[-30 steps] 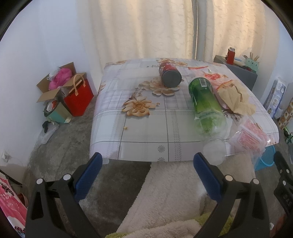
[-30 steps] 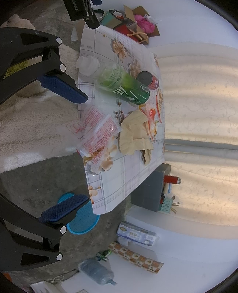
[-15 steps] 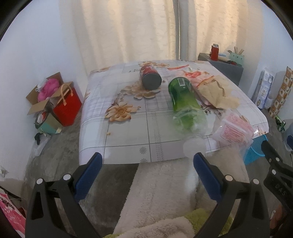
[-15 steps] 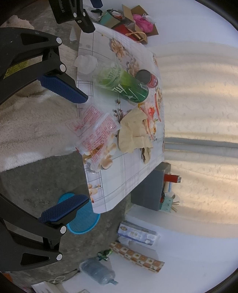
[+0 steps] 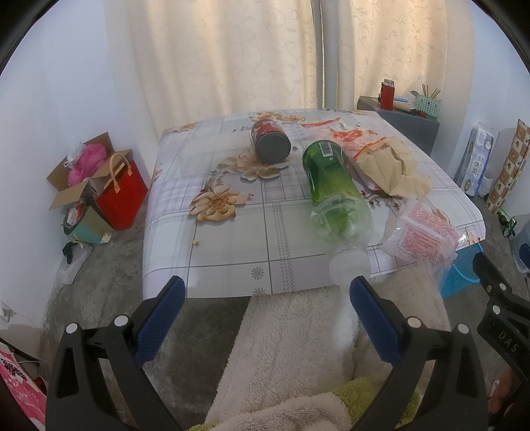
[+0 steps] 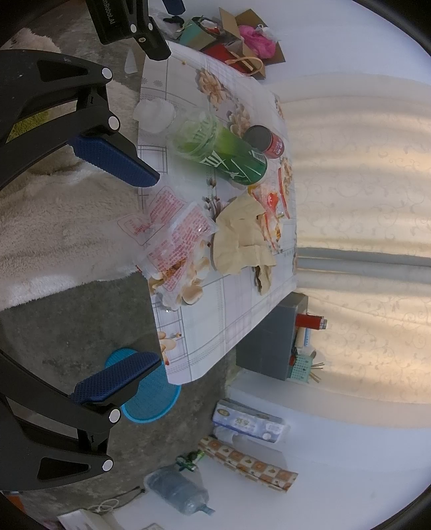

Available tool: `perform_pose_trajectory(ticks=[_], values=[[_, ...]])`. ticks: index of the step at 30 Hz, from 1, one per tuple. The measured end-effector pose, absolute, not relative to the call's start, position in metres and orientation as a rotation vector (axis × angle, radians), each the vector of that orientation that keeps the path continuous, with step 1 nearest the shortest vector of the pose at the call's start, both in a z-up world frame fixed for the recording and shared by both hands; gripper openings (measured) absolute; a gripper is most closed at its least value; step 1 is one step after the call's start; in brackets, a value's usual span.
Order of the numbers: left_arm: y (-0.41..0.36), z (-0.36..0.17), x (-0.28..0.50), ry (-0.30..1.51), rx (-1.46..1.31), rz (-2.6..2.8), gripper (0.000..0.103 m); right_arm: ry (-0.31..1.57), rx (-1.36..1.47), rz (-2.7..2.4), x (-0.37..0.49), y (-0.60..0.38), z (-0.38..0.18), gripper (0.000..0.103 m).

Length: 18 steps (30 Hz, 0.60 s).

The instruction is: Collect trash

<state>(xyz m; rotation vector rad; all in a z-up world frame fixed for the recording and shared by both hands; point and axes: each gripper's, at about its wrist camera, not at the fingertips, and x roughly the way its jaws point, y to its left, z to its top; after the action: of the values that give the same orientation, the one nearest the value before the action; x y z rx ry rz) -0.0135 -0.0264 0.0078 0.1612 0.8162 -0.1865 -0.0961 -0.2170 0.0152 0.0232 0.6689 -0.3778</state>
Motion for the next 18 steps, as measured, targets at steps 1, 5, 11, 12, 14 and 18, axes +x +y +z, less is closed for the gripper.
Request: perform_pose_trajectory(ticks=[1,5,11,12,14,18], values=[[-0.0264,0.0079,-0.0134,0.816,0.161,-0.187,0.097,0.669,0.025,-0.378,-0.0958,-0.2173,0.0154,0.095],[-0.0267,0.0076,-0.0136,0.817,0.160,-0.185,0.097,0.668,0.024,-0.377,-0.0962,-0.2174,0.0156,0.095],[-0.0266,0.0073,-0.0138,0.816,0.162,-0.186,0.097,0.668,0.024,-0.377,-0.0962,-0.2176,0.0154,0.095],[-0.0265,0.0074,-0.0138,0.816,0.161,-0.185,0.097,0.668,0.024,-0.378,-0.0961,-0.2176,0.0154,0.095],[-0.0265,0.0076,-0.0138,0.814,0.161,-0.184,0.097,0.668,0.022,-0.378,-0.0963,-0.2172,0.0151,0.095],[-0.0257,0.0067,-0.0140,0.815,0.158,-0.182,0.097,0.665,0.026,-0.392,-0.0962,-0.2201,0.0162,0.095]])
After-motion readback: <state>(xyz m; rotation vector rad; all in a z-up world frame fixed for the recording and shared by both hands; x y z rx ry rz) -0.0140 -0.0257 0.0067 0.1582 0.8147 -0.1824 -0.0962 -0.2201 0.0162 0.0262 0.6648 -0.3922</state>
